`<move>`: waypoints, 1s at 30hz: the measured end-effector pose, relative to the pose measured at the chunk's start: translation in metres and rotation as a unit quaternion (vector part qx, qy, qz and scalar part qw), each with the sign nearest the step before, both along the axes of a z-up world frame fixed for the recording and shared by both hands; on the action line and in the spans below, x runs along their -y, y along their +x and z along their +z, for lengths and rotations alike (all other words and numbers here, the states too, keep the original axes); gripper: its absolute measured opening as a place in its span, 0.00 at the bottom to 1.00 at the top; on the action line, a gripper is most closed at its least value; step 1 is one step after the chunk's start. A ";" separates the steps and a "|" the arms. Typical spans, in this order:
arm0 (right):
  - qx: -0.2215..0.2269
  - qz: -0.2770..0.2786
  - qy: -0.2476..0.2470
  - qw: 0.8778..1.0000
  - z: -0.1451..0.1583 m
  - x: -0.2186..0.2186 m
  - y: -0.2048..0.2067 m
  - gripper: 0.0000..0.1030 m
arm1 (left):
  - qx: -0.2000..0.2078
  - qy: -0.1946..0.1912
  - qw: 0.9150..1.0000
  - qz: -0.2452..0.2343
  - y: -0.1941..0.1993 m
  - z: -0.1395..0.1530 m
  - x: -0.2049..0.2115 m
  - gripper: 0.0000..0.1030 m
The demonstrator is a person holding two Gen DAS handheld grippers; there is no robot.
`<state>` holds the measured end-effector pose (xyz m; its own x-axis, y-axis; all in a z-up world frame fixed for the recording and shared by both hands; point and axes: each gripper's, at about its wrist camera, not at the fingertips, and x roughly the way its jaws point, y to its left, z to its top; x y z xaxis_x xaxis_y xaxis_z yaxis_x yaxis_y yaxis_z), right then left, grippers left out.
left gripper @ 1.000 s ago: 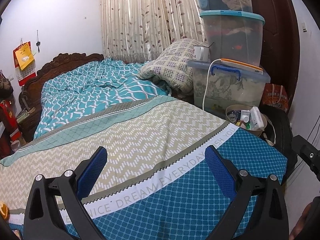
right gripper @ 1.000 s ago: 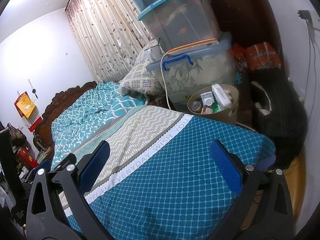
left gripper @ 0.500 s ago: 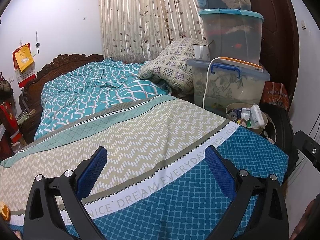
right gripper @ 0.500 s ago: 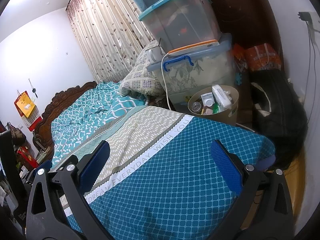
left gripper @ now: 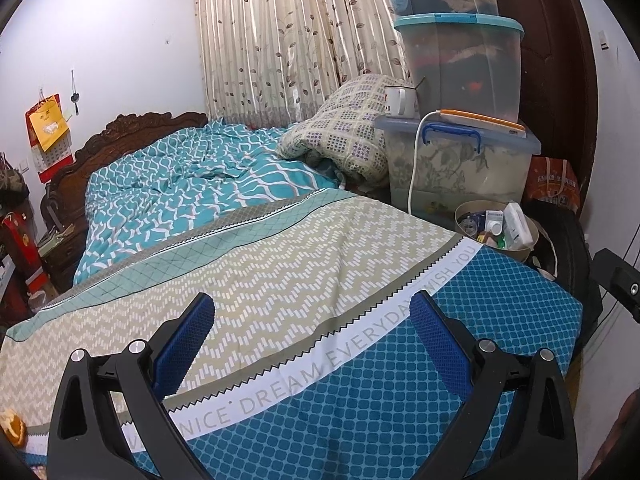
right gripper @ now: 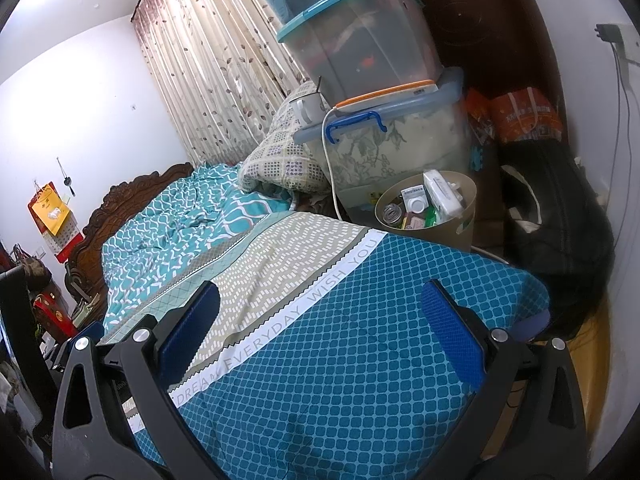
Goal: Collect trash
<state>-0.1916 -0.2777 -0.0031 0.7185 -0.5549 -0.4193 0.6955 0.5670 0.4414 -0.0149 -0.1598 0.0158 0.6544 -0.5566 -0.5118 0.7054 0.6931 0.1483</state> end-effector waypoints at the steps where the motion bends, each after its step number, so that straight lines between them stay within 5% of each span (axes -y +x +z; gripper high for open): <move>1: 0.000 0.000 0.000 1.000 0.000 0.000 0.000 0.97 | 0.000 0.001 1.000 0.000 0.001 -0.001 -0.001 0.92; 30: -0.003 0.002 0.000 1.000 0.002 0.002 0.000 0.97 | 0.025 0.034 0.999 -0.013 -0.007 -0.001 0.004 0.92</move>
<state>-0.1911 -0.2793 -0.0011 0.7183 -0.5521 -0.4232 0.6957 0.5698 0.4375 -0.0221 -0.1640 0.0148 0.6654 -0.5395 -0.5160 0.7142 0.6612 0.2296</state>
